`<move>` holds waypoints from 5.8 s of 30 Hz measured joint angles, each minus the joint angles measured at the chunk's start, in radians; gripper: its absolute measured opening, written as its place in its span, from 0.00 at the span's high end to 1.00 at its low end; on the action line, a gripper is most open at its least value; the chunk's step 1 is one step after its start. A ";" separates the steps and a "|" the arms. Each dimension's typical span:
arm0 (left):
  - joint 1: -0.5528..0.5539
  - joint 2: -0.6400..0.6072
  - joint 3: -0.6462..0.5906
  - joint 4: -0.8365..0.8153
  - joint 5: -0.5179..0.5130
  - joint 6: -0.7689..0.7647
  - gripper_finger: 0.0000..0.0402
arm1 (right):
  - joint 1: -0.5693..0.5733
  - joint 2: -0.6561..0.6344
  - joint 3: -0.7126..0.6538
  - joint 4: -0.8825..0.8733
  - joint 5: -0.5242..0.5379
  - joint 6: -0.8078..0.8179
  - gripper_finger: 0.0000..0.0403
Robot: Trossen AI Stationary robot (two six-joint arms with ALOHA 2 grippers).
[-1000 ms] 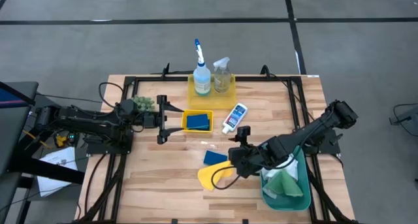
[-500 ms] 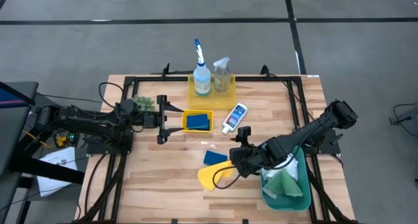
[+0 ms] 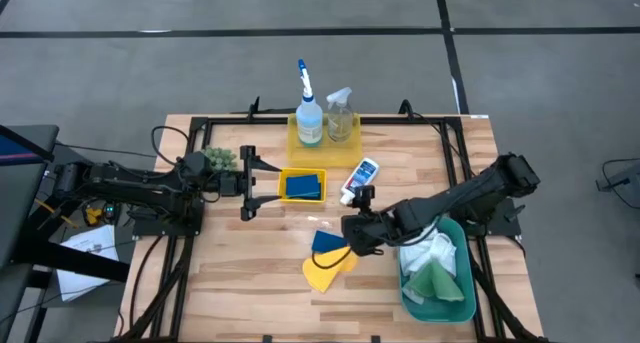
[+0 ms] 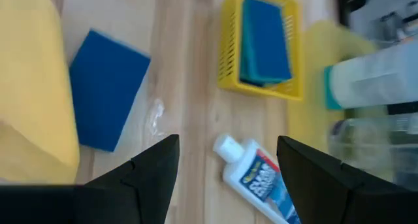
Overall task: Pick & Place Kitchen Items
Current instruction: Put the plastic restorer bottle into the top yellow bin
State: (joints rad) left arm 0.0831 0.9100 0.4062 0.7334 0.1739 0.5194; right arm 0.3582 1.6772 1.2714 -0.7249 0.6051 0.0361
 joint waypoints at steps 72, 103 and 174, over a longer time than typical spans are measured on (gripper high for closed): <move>0.000 0.000 0.000 0.000 0.000 0.000 0.26 | -0.419 0.113 -0.165 0.128 -0.084 0.211 0.38; 0.000 0.000 0.000 0.000 0.000 0.000 0.26 | -0.381 0.113 -0.164 0.104 -0.196 0.245 0.38; 0.000 0.000 0.000 -0.011 0.000 0.000 0.26 | -0.125 0.105 -0.102 0.014 -0.232 -0.090 0.38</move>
State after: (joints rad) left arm 0.0833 0.9096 0.4061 0.7223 0.1738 0.5194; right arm 0.2330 1.7821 1.1694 -0.7109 0.3732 -0.0538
